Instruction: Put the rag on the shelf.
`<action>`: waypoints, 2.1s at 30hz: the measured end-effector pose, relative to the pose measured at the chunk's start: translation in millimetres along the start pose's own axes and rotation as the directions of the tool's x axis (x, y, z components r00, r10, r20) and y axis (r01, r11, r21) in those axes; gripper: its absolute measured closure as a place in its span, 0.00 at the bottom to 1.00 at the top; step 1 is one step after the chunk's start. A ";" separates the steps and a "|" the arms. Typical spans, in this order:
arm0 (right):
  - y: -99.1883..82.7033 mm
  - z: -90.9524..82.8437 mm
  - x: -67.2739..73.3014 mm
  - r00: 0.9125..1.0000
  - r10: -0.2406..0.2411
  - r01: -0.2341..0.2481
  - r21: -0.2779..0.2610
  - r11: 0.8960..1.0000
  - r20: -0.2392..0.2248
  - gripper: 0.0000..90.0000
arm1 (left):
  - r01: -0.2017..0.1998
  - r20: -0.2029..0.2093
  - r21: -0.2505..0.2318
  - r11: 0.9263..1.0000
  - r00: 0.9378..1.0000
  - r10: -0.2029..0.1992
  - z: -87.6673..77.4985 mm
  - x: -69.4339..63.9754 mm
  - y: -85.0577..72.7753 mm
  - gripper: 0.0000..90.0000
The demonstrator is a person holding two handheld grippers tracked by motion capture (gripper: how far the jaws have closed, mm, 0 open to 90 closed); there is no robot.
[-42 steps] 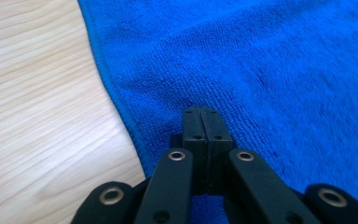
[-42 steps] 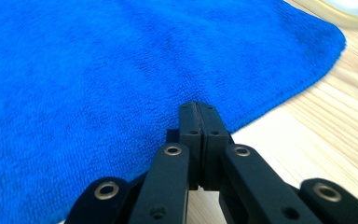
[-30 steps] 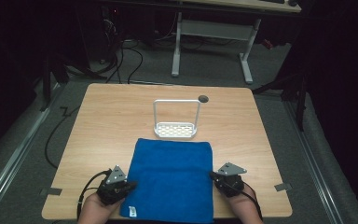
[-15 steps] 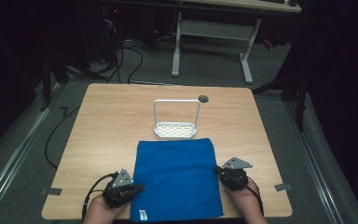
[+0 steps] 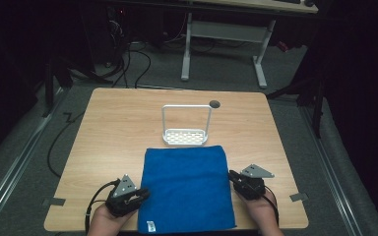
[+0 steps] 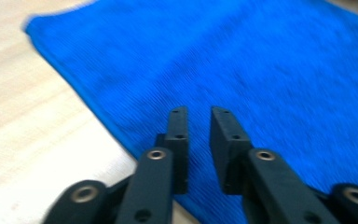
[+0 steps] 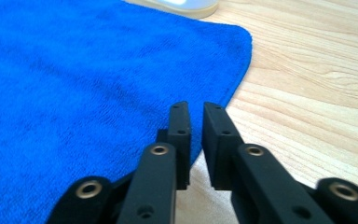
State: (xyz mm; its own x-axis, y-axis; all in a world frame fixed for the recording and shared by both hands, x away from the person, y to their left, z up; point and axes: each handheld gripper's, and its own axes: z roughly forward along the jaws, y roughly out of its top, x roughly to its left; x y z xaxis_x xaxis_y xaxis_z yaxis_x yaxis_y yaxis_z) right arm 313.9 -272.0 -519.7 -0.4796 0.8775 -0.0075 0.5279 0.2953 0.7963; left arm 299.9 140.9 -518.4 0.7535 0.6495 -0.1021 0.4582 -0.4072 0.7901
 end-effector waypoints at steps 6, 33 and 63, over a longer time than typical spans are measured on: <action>0.1 3.8 -1.2 1.000 0.004 -0.004 -0.014 1.000 -0.002 0.82 | 0.003 -0.081 -0.062 0.998 0.997 -0.008 4.1 4.9 12.1 0.74; 2.0 3.6 2.3 0.999 -0.003 0.001 -0.039 0.999 -0.041 0.75 | 0.126 -0.278 -0.073 0.989 0.950 -0.142 79.2 79.5 52.9 0.70; 59.2 94.8 -33.6 0.994 0.068 -0.077 0.099 0.992 0.086 0.74 | 0.163 -0.239 0.003 0.987 0.958 -0.158 88.6 86.8 58.1 0.96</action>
State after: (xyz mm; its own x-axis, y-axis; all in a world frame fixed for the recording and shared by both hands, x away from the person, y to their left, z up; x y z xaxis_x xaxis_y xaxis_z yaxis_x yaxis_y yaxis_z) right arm 427.8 -248.1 -529.6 -0.3804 0.9248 -0.0052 0.6300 0.2633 0.7306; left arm 433.7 116.7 -534.9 0.5369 0.8401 -0.0778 0.5765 -0.2980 0.7609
